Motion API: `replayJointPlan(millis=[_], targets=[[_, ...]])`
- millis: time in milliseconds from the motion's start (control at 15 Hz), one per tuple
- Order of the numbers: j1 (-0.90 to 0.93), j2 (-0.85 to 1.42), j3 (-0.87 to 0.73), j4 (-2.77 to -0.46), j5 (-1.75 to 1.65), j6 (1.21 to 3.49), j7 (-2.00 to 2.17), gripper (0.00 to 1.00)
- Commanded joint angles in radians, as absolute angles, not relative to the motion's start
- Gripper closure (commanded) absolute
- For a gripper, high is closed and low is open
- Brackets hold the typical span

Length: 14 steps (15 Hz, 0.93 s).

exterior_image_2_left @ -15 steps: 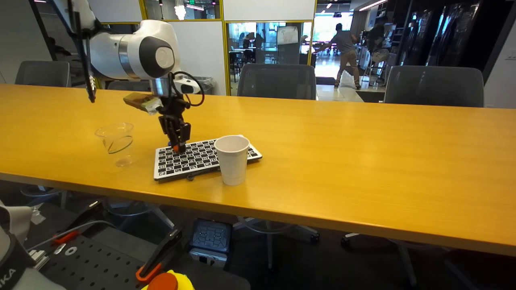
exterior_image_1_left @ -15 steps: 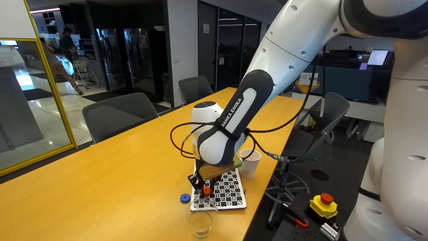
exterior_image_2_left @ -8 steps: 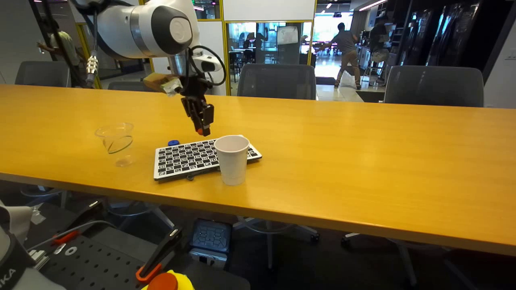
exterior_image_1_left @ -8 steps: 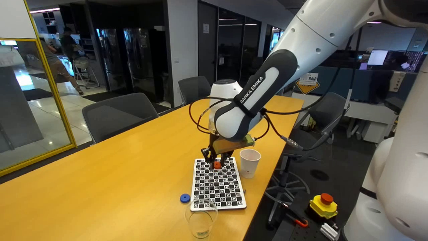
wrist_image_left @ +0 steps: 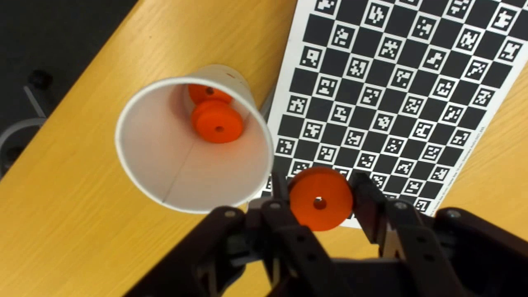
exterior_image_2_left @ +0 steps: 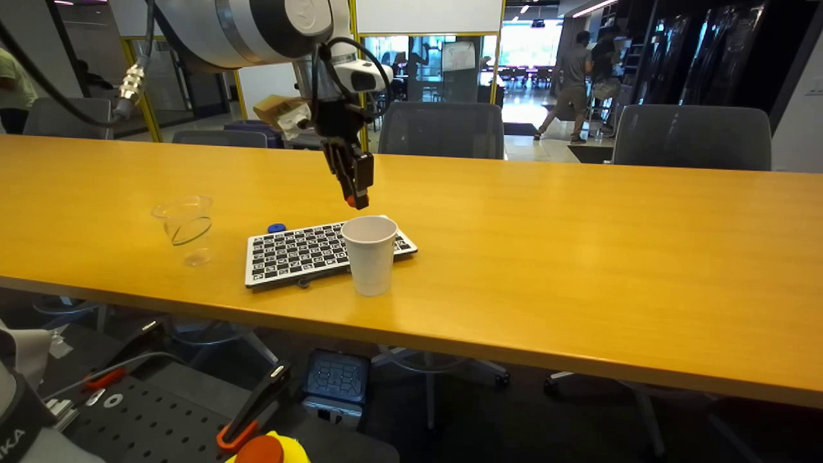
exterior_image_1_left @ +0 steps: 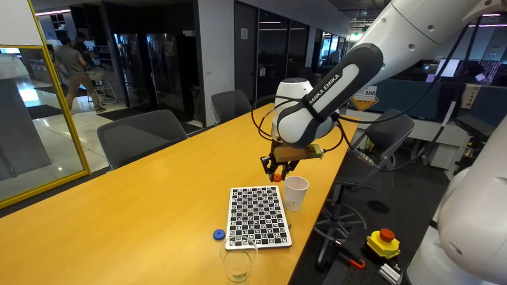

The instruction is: Put the four orange rings inside the white cup, put the blue ring inside the clear cup

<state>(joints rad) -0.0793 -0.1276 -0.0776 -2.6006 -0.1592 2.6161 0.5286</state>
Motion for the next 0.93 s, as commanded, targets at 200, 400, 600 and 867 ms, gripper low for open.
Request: replayJointPlan(millis=[200, 400, 600, 867], targets=[[-0.167, -0.244, -0.045, -2.675, -0.231, 2.574, 0.568, 0.82], [-0.199, -0.263, -0.034, -2.689, -0.253, 2.550, 0.590, 0.82], [-0.216, -0.268, -0.030, -2.696, -0.252, 2.531, 0.590, 0.82], [-0.222, -0.258, -0.029, -2.691, -0.238, 2.515, 0.592, 0.39]])
